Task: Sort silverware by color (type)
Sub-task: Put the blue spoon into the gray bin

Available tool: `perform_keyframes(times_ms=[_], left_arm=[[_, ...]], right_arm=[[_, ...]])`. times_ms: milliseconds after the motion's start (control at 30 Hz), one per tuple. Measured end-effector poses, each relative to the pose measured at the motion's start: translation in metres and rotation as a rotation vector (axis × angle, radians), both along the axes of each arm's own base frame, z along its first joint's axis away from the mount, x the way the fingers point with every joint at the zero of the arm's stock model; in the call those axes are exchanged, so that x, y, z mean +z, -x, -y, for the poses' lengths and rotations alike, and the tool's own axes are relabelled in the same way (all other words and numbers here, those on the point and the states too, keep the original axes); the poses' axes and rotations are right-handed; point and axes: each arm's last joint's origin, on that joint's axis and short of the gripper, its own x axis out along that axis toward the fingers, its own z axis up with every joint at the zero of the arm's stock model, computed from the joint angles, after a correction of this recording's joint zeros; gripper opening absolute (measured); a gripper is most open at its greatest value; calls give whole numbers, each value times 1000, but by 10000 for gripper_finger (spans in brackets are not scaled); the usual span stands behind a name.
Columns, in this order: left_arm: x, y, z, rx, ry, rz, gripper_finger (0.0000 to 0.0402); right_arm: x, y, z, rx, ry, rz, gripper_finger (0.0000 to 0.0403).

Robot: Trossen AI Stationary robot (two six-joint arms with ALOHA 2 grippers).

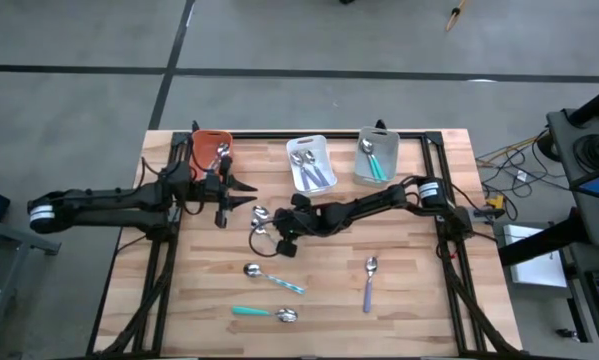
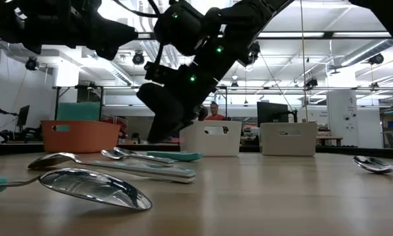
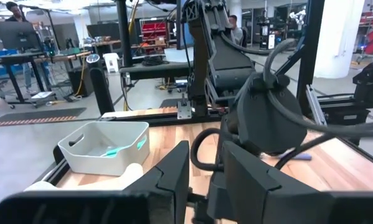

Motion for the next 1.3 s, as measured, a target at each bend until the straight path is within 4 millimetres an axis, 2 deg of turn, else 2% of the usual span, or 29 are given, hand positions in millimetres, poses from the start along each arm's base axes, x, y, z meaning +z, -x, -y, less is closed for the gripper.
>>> perform_keyframes(times_ms=[233,500,667,800,967,1200,1300], left_arm=[[-4,-5,-1,0,10,-22,79],[-4,-7,-2,0,4,-2,79],[-3,-7,-2,0,8,3,79],[-2,-7,-2,0,11,9,79],[-2,-7,-2,0,11,9,79],[-2,-7,-2,0,11,9,79],[-2,-7,-2,0,11,9,79]], right_arm=[[-4,-3,7,-64,76,22,147],[-11,-5,10,-71,75,45,165],[-35,-10,11,-73,76,35,159],[-44,-11,11,-87,72,34,150],[-46,-12,10,-83,65,33,122],[-45,-11,13,-87,65,25,41],[-44,-10,13,-88,66,24,33]])
